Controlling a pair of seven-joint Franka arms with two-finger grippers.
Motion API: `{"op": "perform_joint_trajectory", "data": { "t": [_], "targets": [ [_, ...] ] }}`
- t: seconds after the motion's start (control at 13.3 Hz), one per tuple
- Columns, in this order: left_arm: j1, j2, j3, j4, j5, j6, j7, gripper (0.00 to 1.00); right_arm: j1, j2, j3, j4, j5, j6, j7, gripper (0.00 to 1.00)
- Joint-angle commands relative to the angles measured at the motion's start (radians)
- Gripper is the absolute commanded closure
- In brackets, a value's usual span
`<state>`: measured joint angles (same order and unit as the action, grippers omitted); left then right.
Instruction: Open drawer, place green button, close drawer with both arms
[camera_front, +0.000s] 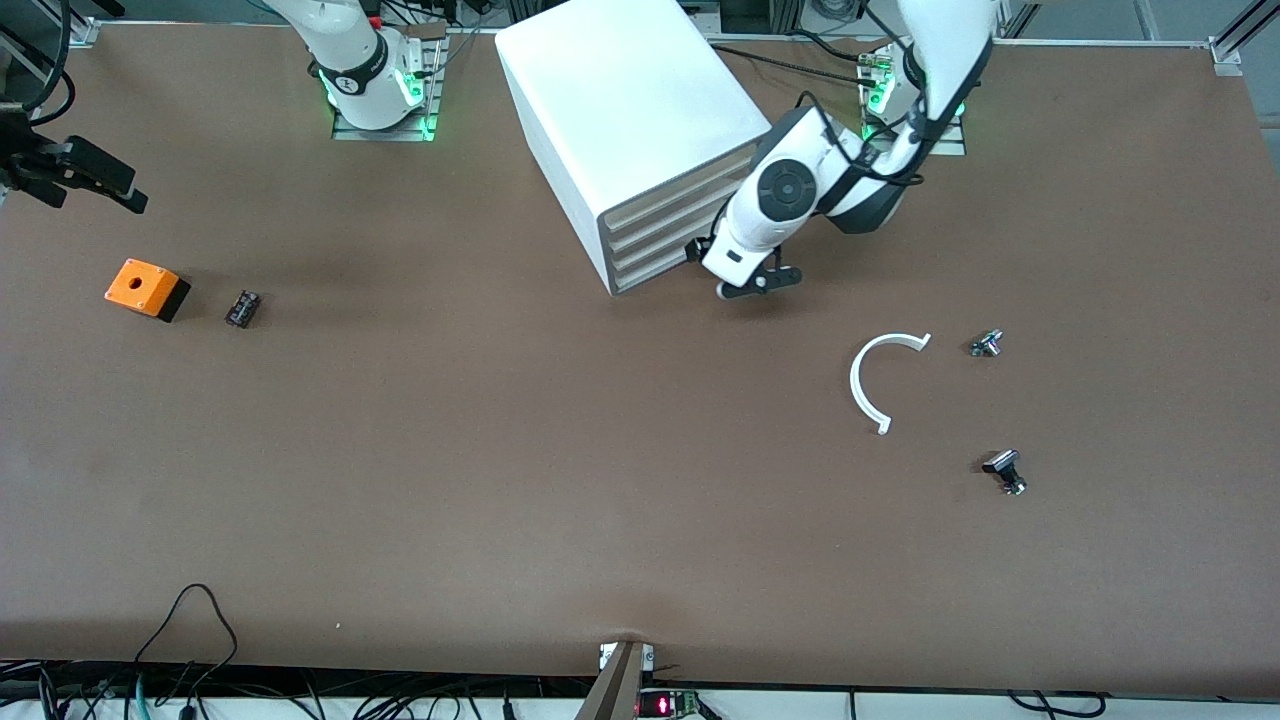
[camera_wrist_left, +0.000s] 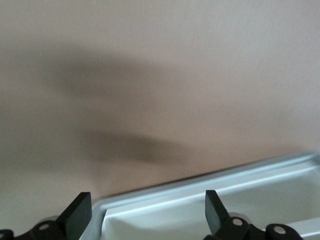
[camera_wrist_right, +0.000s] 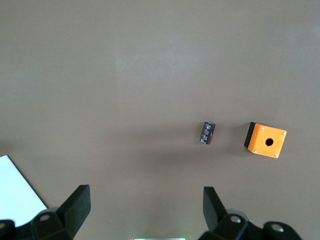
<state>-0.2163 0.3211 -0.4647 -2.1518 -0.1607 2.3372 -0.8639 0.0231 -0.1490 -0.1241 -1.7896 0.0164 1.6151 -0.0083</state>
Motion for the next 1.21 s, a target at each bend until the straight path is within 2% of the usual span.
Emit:
{"op": "perform_joint_trajectory", "data": {
  "t": [0.0,0.15,0.3,0.6,0.9,1.06,1.13],
  "targets": [
    [0.092,-0.094,0.000,0.027,-0.002,-0.010,0.005,0.00,-0.003,-0.009,0.000,-0.010,-0.006,0.008,-0.009,0.00],
    [0.155,-0.128,0.012,0.065,0.000,-0.015,0.008,0.00,-0.003,-0.012,0.000,-0.010,-0.003,0.009,-0.009,0.00],
    [0.166,-0.151,0.081,0.105,0.001,-0.028,0.063,0.00,-0.003,-0.010,-0.002,-0.008,-0.003,0.009,-0.009,0.00],
    [0.225,-0.253,0.188,0.225,0.001,-0.301,0.305,0.00,-0.003,-0.009,-0.003,0.007,-0.004,-0.001,-0.007,0.00],
    [0.226,-0.326,0.348,0.406,0.001,-0.635,0.475,0.00,-0.005,0.012,-0.009,0.012,0.007,0.006,-0.004,0.00],
    [0.226,-0.350,0.411,0.440,0.024,-0.720,0.505,0.00,-0.005,0.014,-0.008,0.022,0.007,0.002,0.010,0.00],
    [0.227,-0.371,0.413,0.443,0.083,-0.731,0.538,0.00,-0.005,0.014,-0.008,0.022,0.007,0.008,0.011,0.00]
  ]
}}
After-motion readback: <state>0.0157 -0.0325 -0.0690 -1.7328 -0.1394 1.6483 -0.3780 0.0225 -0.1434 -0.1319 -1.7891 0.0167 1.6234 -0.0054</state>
